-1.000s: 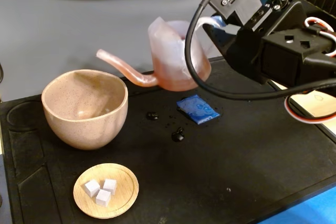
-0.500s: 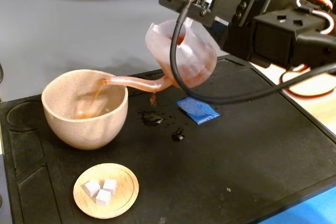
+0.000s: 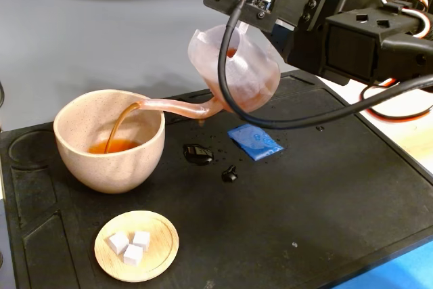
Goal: Pick up a kettle and pour liquid into a cup.
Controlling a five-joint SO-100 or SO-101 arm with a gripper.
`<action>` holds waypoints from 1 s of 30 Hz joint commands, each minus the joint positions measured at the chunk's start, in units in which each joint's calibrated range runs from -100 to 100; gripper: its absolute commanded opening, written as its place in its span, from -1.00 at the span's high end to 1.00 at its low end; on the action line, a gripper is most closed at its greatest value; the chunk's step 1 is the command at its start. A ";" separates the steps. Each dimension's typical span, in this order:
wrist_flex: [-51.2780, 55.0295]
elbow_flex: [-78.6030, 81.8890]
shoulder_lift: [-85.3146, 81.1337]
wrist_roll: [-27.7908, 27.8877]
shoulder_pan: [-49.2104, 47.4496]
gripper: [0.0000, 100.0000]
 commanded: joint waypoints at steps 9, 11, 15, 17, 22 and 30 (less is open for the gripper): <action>0.02 -3.46 -2.46 -7.25 1.58 0.99; -0.67 -3.46 -0.75 -11.39 2.26 0.99; -0.76 -3.46 1.55 -18.37 1.96 0.99; -1.19 -3.46 0.95 -21.00 1.66 0.99; -23.32 14.51 1.12 -24.83 4.24 0.99; -30.85 17.14 10.42 -22.21 7.13 0.99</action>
